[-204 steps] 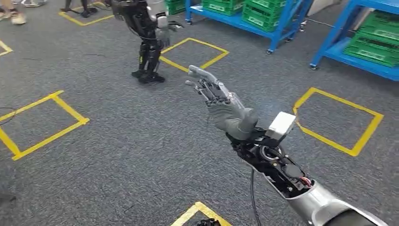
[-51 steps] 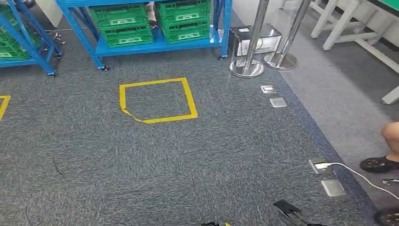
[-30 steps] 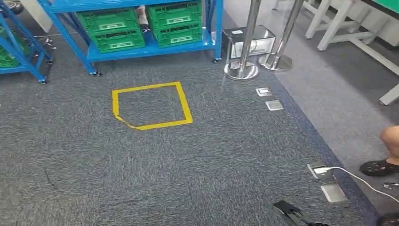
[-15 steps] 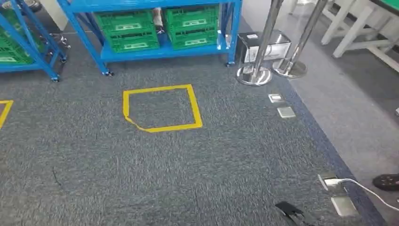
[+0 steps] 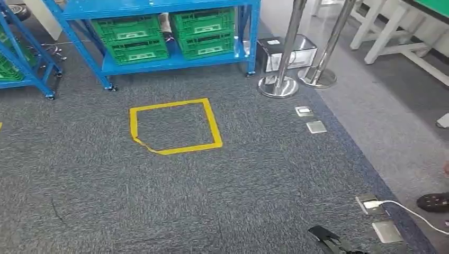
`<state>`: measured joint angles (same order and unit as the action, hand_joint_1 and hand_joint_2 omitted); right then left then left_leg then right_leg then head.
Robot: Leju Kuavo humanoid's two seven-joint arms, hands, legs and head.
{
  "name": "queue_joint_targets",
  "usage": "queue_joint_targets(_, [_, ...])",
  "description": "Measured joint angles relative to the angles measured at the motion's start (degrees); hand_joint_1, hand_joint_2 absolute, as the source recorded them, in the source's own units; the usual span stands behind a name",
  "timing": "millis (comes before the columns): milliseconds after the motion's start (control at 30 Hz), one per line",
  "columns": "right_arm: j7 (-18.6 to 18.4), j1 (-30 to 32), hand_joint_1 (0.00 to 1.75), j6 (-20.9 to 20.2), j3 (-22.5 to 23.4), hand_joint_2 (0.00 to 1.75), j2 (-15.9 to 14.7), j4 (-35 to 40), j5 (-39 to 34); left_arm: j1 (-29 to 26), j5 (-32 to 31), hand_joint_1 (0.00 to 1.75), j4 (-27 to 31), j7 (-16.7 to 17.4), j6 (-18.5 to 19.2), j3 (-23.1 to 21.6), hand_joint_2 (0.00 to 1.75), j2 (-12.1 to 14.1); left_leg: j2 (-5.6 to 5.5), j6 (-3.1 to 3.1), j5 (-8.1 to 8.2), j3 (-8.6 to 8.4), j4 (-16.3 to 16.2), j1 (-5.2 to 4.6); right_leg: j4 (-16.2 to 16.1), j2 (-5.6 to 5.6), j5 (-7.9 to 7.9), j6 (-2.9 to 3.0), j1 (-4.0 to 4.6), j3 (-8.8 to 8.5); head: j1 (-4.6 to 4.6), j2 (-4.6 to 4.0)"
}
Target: Take the parts from the cabinet and place them on the table.
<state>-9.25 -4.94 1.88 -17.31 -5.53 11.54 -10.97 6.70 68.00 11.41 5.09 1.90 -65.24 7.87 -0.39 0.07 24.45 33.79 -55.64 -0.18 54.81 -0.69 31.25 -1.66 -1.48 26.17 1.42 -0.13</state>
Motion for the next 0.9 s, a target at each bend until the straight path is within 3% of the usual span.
queue_joint_targets(67, [0.0, 0.0, 0.0, 0.0, 0.0, 0.0, 0.0, 0.0, 0.0, -0.1, 0.0, 0.0, 0.0, 0.0, 0.0, 0.0, 0.0, 0.0, -0.07, 0.8, 0.1, -0.16, 0.3, -0.14, -0.8, 0.05, 0.08, -0.78, 0.0, -0.5, 0.04, 0.0])
queue_joint_targets(100, [0.0, -0.1, 0.0, 0.0, 0.0, 0.0, 0.0, 0.0, 0.0, -0.1, 0.0, 0.0, 0.0, 0.0, 0.1, 0.0, 0.0, -0.1, -0.11, 1.22, -0.21, -0.95, 1.3, 0.47, -0.4, 0.08, 0.39, -1.04, -0.3, -0.85, 0.13, 0.0])
queue_joint_targets(133, [0.0, -0.1, 0.0, 0.0, 0.0, 0.0, 0.0, 0.0, 0.0, -0.3, 0.0, 0.0, 0.0, 0.0, 0.1, 0.0, 0.0, -0.1, -0.03, 1.59, 0.03, -1.54, 1.7, 0.3, 2.1, 0.23, 1.61, -1.06, -0.07, -0.04, 0.39, 0.0])
queue_joint_targets(167, [0.0, -0.1, 0.0, 0.0, 0.0, 0.0, 0.0, 0.0, 0.0, -0.2, 0.0, 0.0, 0.0, 0.0, 0.2, 0.0, 0.0, -0.1, 0.09, 1.86, 0.13, -1.77, 1.7, 0.28, 5.5, 0.26, 3.31, -1.02, -0.08, 1.7, 0.55, 0.0])
queue_joint_targets(200, [0.0, 0.0, 0.0, 0.0, 0.0, 0.0, 0.0, 0.0, -0.1, -0.2, 0.0, 0.0, 0.0, 0.0, 0.2, 0.0, 0.0, -0.1, 0.13, 2.25, 0.44, -2.1, 1.7, 0.18, 11.3, 0.26, 5.69, -1.03, 0.06, 4.87, 0.98, 0.0])
queue_joint_targets(233, [0.0, 0.0, 0.0, 0.0, 0.0, 0.0, 0.0, 0.0, -0.1, -0.2, 0.0, 0.0, 0.0, 0.0, 0.2, 0.0, 0.0, -0.1, 0.16, 2.46, 0.77, -2.46, 1.7, 0.01, 15.7, 0.26, 7.07, -1.08, 0.06, 7.52, 1.27, 0.0])
queue_joint_targets(267, [0.0, 0.1, 0.0, 0.0, 0.0, 0.0, 0.0, 0.0, -0.2, -0.2, 0.0, 0.0, 0.0, 0.0, 0.2, 0.0, 0.0, -0.1, 0.13, 2.59, 1.2, -2.89, 1.7, -0.13, 18.5, 0.26, 7.2, -1.1, 0.06, 9.64, 1.33, 0.0])
queue_joint_targets(300, [-0.1, 0.3, 0.0, 0.0, 0.0, 0.0, 0.0, 0.0, -0.2, -0.3, 0.0, 0.0, 0.0, 0.0, 0.2, 0.0, 0.0, -0.1, 0.0, 2.57, 1.59, -3.43, 1.7, -0.21, 18.0, 0.26, 5.79, -1.02, 0.06, 10.13, 1.4, 0.0])
queue_joint_targets(333, [-0.1, 0.3, 0.0, 0.0, 0.0, 0.0, 0.0, 0.0, -0.2, -0.3, 0.0, 0.0, 0.0, 0.0, 0.2, 0.0, 0.0, -0.1, -0.07, 2.53, 2.04, -4.1, 1.7, -0.28, 14.9, 0.26, 2.99, -0.85, 0.09, 9.43, 1.6, 0.0])
queue_joint_targets(400, [0.0, 0.3, 0.0, 0.0, 0.0, 0.0, 0.0, 0.0, -0.2, -0.4, 0.0, 0.0, 0.0, 0.0, 0.2, 0.0, 0.0, -0.2, -0.13, 2.25, 3.0, -5.59, 1.7, -0.33, 4.7, 0.28, -3.82, -0.23, 0.31, 5.91, 2.03, 0.0])
queue_joint_targets(467, [-0.1, 0.3, 0.0, 0.0, 0.0, 0.0, 0.0, -0.2, -0.2, -0.3, 0.0, 0.0, 0.0, 0.0, 0.2, 0.0, 0.0, -0.2, -0.31, 1.65, 3.72, -5.62, 1.2, -0.69, 0.7, 0.3, -3.67, 0.09, 0.73, 4.22, 1.86, 0.0])
queue_joint_targets(533, [-0.1, 0.2, 0.0, 0.1, 0.0, 0.0, 0.0, -0.2, -0.2, -0.3, 0.0, 0.0, 0.0, 0.0, 0.2, 0.0, 0.0, -0.2, -0.26, 1.23, 3.79, -5.63, 1.6, -0.53, 0.9, 0.19, -3.47, 0.54, 0.92, 4.41, 1.55, 0.0])
queue_joint_targets(567, [-0.1, 0.2, 0.0, 0.1, 0.0, 0.0, 0.0, -0.2, -0.2, -0.3, 0.0, 0.0, 0.0, 0.0, 0.2, 0.0, 0.0, -0.2, -0.24, 1.05, 3.86, -5.87, 1.7, -0.5, 0.8, 0.15, -3.4, 0.71, 0.86, 4.37, 1.46, 0.0])
queue_joint_targets(600, [-0.1, 0.2, 0.0, 0.1, 0.0, 0.0, 0.0, -0.1, -0.2, -0.2, 0.0, 0.0, 0.0, 0.0, 0.2, 0.0, 0.0, 0.1, -0.2, 0.67, 4.19, -5.9, 1.1, -0.74, 0.2, 0.19, -3.57, 1.02, 0.1, 3.1, 1.55, 0.0])
queue_joint_targets(633, [-0.2, 0.2, 0.0, 0.1, -0.1, 0.0, 0.0, -0.2, -0.2, -0.3, 0.0, 0.0, 0.0, 0.0, 0.1, 0.0, 0.0, -0.1, -0.05, 0.24, 5.06, -5.13, -0.9, -0.6, -0.1, 0.23, -3.48, 1.27, 0.05, 2.65, 1.29, 0.0])
queue_joint_targets(667, [-0.1, 0.2, 0.0, 0.1, -0.1, 0.0, 0.0, -0.2, -0.1, -0.2, 0.0, 0.0, 0.0, 0.0, 0.1, 0.0, 0.0, -0.1, -0.03, -0.17, 6.88, -2.91, -4.9, -0.41, -0.2, 0.34, -3.4, 1.46, 0.0, 2.39, 0.65, 0.0])
queue_joint_targets(733, [-0.1, 0.0, 0.0, 0.1, -0.1, 0.0, 0.0, -0.2, -0.1, -0.1, 0.0, 0.0, 0.0, 0.0, 0.1, 0.0, 0.0, -0.1, -0.01, -0.83, 10.29, 3.19, -14.9, 0.19, -0.2, 0.37, -2.92, 1.74, -0.01, 2.12, 0.42, 0.0])
queue_joint_targets(767, [-0.1, 0.0, 0.0, 0.1, -0.1, 0.0, 0.0, -0.2, 0.0, -0.2, 0.0, 0.0, 0.0, 0.0, 0.2, 0.0, 0.0, -0.1, -0.01, -1.04, 10.59, 5.5, -17.9, 0.43, -0.2, 0.33, -2.65, 1.7, -0.04, 1.87, 0.41, 0.0])
queue_joint_targets(800, [-0.1, 0.0, 0.0, 0.1, -0.2, 0.0, 0.0, -0.2, 0.0, -0.3, 0.0, 0.0, 0.0, 0.0, 0.1, 0.0, 0.0, -0.1, 0.0, -1.18, 9.44, 6.57, -18.2, 0.6, -0.2, 0.26, -2.32, 1.65, -0.12, 1.47, 0.3, 0.0])
queue_joint_targets(833, [-0.2, 0.1, 0.0, 0.1, -0.2, 0.0, 0.0, -0.2, 0.0, -0.3, 0.0, 0.0, 0.0, 0.0, 0.1, 0.0, 0.0, -0.1, 0.01, -1.24, 6.66, 6.02, -15.5, 0.78, -0.2, 0.17, -1.89, 1.52, -0.22, 0.85, 0.28, 0.0])
queue_joint_targets(900, [-0.2, 0.0, 0.0, 0.1, -0.2, 0.0, 0.0, -0.2, 0.0, -0.4, 0.0, 0.0, 0.0, 0.0, 0.1, 0.0, 0.0, 0.1, 0.07, -1.19, -0.19, 2.15, -4.9, 1.04, -0.2, 0.03, -0.98, 1.11, -0.4, -0.51, 0.18, 0.0])
